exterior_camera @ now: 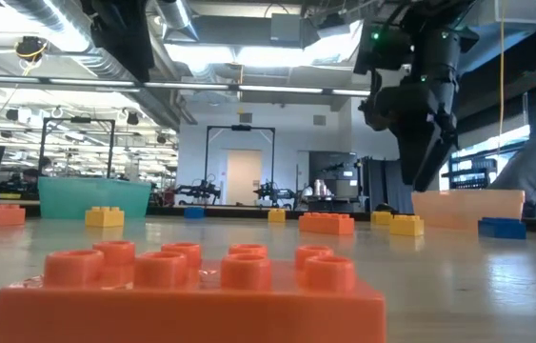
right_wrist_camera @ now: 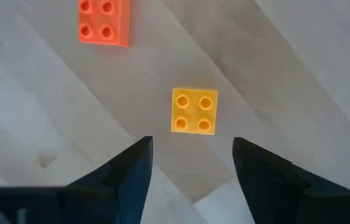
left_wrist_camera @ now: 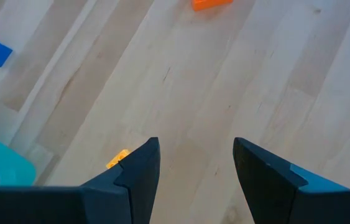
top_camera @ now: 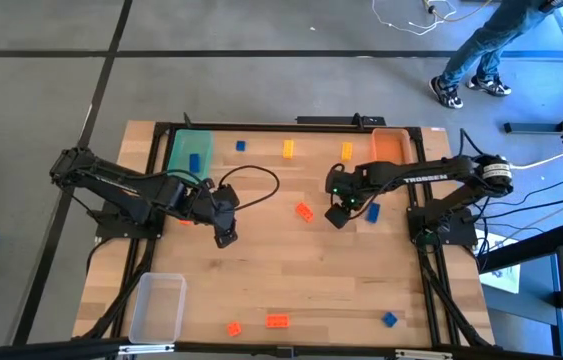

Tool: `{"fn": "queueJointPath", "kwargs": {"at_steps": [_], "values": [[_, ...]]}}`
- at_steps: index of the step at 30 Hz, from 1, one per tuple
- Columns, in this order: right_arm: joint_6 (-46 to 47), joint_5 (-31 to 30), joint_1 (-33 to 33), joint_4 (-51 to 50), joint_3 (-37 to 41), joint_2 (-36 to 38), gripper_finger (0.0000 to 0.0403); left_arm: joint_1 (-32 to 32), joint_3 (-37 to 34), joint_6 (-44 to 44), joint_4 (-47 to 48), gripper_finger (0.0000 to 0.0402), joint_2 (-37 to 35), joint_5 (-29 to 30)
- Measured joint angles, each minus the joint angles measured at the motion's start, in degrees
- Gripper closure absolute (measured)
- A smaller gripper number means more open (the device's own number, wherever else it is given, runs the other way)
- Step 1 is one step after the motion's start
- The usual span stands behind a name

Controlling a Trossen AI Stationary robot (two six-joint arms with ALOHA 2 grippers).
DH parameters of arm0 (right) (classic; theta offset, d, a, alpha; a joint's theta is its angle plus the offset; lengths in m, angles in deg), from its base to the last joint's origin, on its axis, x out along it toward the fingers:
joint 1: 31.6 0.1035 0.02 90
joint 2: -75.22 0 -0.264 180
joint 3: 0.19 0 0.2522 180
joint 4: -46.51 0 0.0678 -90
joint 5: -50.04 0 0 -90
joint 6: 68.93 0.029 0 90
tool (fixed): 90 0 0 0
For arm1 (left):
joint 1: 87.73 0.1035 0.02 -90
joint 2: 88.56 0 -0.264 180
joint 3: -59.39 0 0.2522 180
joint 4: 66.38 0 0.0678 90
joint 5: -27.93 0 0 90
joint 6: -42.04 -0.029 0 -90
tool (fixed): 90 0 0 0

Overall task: Sort & place blocks by color
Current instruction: Put the yellow game piece into the orange bin

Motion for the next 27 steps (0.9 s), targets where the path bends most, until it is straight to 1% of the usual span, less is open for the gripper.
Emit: {"fn": "queueJointPath", "kwargs": {"at_steps": [4, 7, 13, 18, 23, 27], "values": [[-0.65, -0.85, 0.00, 0.12, 0.02, -2.08, 0.0183, -0.01, 0.00, 0.02, 0.01, 0.0207, 0.00, -0.01], [-2.94, -0.85, 0.00, 0.89, 0.02, -3.65, 0.0183, -0.01, 0.00, 0.04, -0.01, 0.0207, 0.00, -0.02], [-3.26, -0.83, 0.00, 1.58, 0.02, -6.85, 0.0183, -0.01, 0.00, 0.11, -0.03, 0.0207, 0.00, -0.03], [-3.68, -0.83, 0.00, 3.49, 0.02, -9.57, 0.0183, 0.01, 0.00, 0.09, -0.06, 0.0207, 0.00, -0.02], [-7.38, -1.02, 0.00, 6.12, 0.00, -12.43, 0.0183, 0.01, 0.00, 0.11, -0.08, 0.0207, 0.00, -0.01], [-7.53, -1.21, 0.00, 6.43, -0.22, -14.09, 0.0183, 0.00, -0.01, 0.15, -0.14, 0.0207, 0.01, -0.03]]}}
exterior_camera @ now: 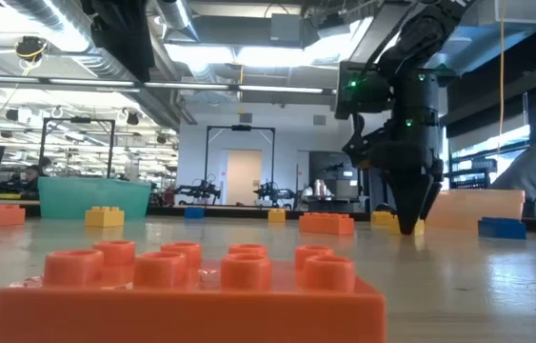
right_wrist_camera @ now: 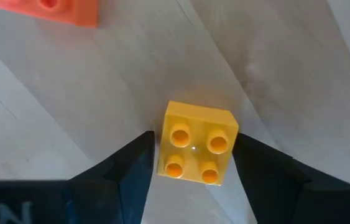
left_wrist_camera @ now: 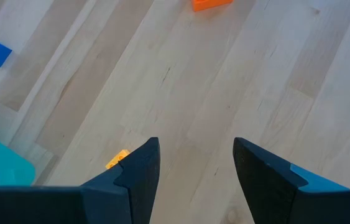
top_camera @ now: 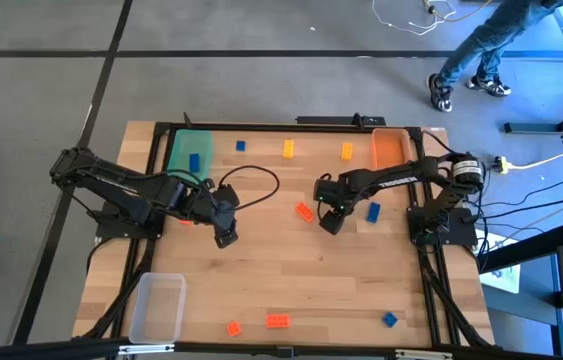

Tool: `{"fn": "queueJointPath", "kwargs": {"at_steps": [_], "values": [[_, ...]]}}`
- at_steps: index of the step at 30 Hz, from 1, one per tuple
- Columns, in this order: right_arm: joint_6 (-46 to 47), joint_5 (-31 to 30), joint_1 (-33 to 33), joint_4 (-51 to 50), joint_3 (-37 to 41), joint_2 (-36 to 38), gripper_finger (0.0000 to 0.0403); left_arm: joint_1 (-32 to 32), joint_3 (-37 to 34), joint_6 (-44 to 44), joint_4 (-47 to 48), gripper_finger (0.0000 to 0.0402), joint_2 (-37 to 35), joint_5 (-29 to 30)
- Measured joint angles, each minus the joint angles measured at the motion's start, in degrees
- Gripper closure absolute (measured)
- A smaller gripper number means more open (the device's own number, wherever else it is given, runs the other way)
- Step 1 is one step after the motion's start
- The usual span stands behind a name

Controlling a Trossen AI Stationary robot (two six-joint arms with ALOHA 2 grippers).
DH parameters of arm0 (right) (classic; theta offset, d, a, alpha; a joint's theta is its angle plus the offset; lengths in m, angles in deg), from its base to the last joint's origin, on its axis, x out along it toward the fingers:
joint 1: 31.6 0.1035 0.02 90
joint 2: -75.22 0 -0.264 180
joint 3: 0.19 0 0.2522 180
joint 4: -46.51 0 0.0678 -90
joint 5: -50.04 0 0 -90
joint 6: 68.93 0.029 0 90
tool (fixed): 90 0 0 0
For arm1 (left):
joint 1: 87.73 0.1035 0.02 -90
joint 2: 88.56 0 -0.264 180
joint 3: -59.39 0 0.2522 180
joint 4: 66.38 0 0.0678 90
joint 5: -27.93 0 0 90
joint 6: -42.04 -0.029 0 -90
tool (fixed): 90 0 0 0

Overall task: Sort & place blocks by color
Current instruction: Put the yellow game piece into the orange bin

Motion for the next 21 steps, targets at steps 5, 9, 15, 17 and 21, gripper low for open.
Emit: {"fn": "queueJointPath", "kwargs": {"at_steps": [5, 9, 15, 17, 21], "values": [[-0.17, -0.10, 0.00, -0.53, 0.02, -0.10, 0.0210, 0.01, -0.01, 0.00, -0.22, 0.0207, 0.01, 0.00], [-0.04, -0.04, 0.00, -0.85, 0.07, 0.42, 0.0263, 0.01, -0.01, 0.00, -0.31, 0.0207, 0.01, -0.04], [1.59, 0.90, -1.28, -1.83, 0.33, 2.28, 0.0263, 0.01, -0.01, -0.13, -0.79, 0.0207, 0.01, -0.09], [1.66, 1.22, -2.40, -4.62, 0.52, 4.08, 0.0263, 0.01, -0.01, -0.13, -0.84, 0.0207, 0.01, -0.07], [1.73, 0.66, -5.32, -9.28, 0.41, 8.87, 0.0263, 0.06, -0.01, -1.33, -1.22, 0.0207, 0.01, 0.45]]}}
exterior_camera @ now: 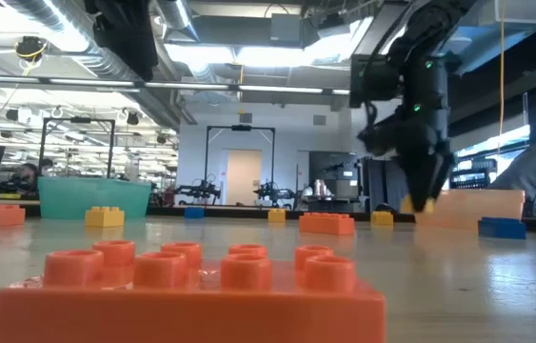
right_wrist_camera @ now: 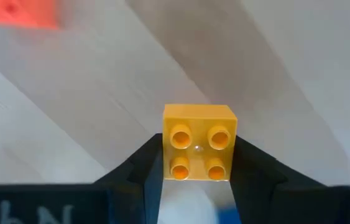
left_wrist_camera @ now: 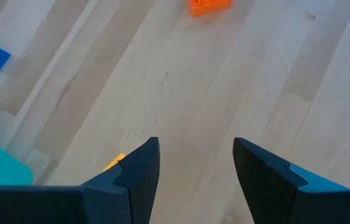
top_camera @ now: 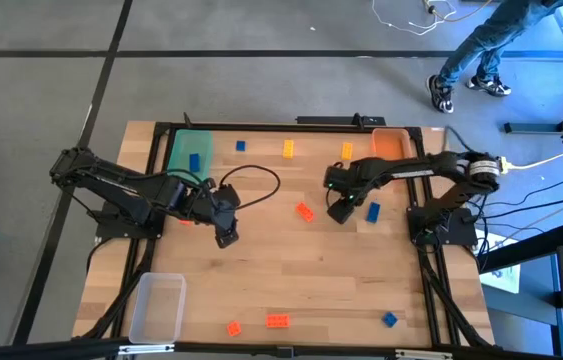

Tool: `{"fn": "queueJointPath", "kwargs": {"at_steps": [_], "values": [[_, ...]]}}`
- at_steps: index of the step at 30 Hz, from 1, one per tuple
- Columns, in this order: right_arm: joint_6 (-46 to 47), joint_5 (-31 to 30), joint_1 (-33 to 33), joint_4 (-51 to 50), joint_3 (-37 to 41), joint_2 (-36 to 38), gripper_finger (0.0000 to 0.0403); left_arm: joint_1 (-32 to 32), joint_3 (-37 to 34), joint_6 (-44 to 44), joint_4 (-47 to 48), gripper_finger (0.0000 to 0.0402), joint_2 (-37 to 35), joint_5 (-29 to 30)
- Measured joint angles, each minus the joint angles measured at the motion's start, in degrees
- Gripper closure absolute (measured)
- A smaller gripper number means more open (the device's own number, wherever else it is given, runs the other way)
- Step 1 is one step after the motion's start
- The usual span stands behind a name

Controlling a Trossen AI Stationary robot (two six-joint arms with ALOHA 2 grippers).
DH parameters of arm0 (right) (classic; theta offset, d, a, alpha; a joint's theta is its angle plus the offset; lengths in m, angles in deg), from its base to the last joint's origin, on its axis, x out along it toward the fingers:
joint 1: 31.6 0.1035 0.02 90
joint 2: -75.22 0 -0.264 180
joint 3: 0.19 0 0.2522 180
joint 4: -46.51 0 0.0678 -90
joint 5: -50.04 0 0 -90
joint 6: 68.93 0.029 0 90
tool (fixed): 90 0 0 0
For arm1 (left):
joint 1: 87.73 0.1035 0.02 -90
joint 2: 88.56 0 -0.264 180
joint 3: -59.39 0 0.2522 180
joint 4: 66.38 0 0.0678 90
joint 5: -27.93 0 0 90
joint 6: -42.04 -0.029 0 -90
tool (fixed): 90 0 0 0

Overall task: Sort & place blocks by color
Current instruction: Put the yellow game piece into the orange bin

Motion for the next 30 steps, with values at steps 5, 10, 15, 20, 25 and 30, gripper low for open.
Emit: {"fn": "queueJointPath", "kwargs": {"at_steps": [5, 10, 15, 20, 25, 30], "values": [[1.62, -4.20, -4.30, -4.64, -0.01, 7.08, 0.0263, 0.23, 0.00, -5.21, -3.53, 0.0207, 0.00, 2.41], [3.90, -10.38, -9.44, -7.80, -0.03, 13.12, 0.0263, 2.60, 0.00, -10.54, -8.73, 0.0207, 0.00, 2.57], [6.15, -17.87, -14.72, -11.43, -0.08, 17.65, 0.0263, 4.89, 0.00, -13.82, -11.66, 0.0207, 0.00, 2.41], [5.88, -21.49, -20.24, -15.34, -0.12, 19.39, 0.0263, 6.50, 0.00, -14.90, -12.37, 0.0207, 0.00, 2.39], [4.28, -22.47, -24.80, -17.79, -0.12, 18.82, 0.0263, 7.32, 0.00, -16.85, -13.88, 0.0207, 0.00, 2.36], [3.05, -22.31, -27.78, -17.79, -0.12, 18.03, 0.0263, 7.65, 0.00, -16.85, -14.12, 0.0207, 0.00, 2.37]]}}
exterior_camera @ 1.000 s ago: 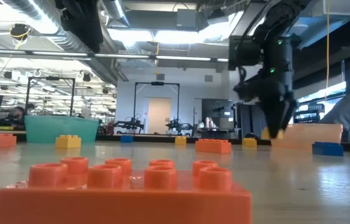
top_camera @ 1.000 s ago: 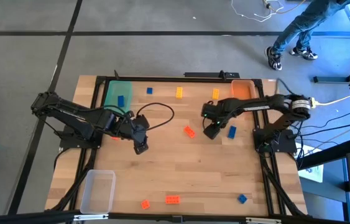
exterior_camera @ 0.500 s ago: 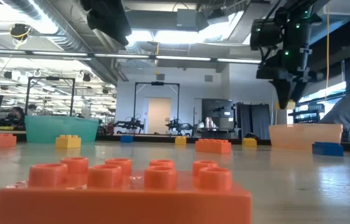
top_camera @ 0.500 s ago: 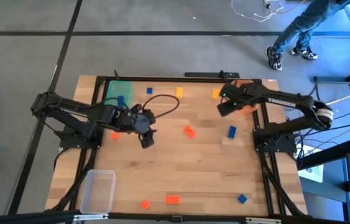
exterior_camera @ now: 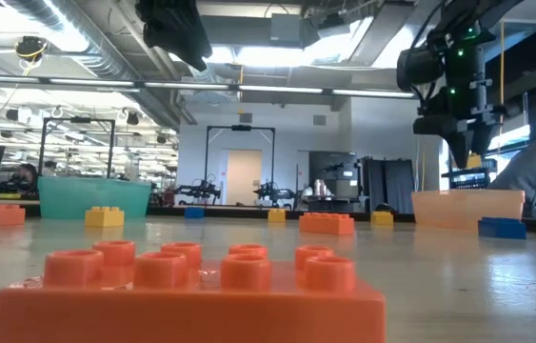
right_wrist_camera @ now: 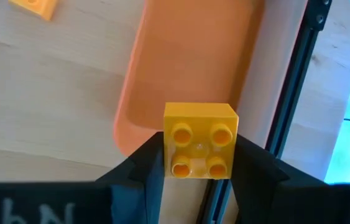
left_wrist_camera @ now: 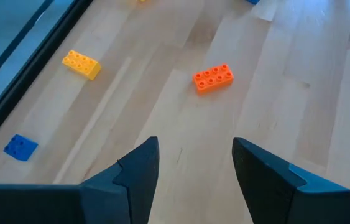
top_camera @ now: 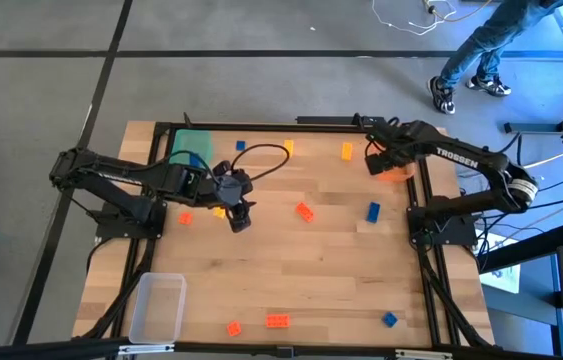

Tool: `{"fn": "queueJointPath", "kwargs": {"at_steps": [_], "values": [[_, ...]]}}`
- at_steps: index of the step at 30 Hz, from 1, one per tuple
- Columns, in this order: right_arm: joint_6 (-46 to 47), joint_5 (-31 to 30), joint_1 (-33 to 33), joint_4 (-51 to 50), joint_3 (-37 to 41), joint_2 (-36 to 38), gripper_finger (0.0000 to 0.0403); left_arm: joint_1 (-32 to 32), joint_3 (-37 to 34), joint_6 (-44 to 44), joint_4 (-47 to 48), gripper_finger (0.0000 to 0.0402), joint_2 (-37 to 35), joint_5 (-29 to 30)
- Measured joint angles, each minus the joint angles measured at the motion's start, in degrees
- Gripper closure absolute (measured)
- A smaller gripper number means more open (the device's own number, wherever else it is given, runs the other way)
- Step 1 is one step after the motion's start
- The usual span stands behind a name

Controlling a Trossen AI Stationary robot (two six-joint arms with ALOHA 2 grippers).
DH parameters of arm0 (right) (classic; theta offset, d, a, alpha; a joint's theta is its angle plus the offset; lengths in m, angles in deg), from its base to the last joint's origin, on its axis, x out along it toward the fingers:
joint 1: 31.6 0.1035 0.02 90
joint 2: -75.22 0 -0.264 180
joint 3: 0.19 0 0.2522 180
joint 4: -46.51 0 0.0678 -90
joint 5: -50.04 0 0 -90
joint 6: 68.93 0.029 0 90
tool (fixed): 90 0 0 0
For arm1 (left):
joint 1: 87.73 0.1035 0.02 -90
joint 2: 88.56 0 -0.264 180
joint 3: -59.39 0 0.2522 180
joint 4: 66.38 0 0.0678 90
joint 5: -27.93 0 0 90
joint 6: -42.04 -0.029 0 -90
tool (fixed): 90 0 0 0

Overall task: Sort & place blocks by color
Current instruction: Put the yellow game piece into the orange bin, then put the orange game piece into the transparent bin

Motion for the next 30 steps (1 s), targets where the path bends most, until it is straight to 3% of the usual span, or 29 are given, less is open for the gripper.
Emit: {"fn": "queueJointPath", "kwargs": {"at_steps": [9, 16, 23, 26, 30], "values": [[-0.50, 1.53, -2.63, 0.03, 0.00, -2.20, 0.0259, -0.02, 0.00, 0.02, 0.02, 0.0207, 0.00, -0.02], [-0.45, 0.52, -2.63, 0.20, 0.00, -2.57, 0.0210, -0.02, 0.00, 0.03, 0.04, 0.0207, 0.00, -0.03], [-1.98, 0.81, -2.63, 0.48, 0.00, -2.55, 0.0221, -0.02, 0.00, 0.02, 0.07, 0.0207, 0.00, -0.04], [-4.83, 5.21, -2.63, 0.29, 0.00, -2.53, 0.0229, -0.02, 0.00, 0.02, 0.09, 0.0207, 0.00, -0.02], [-5.12, 15.85, -2.54, -0.57, 0.00, -2.53, 0.0234, -0.02, 0.00, 0.02, 0.09, 0.0207, 0.00, -0.02]]}}
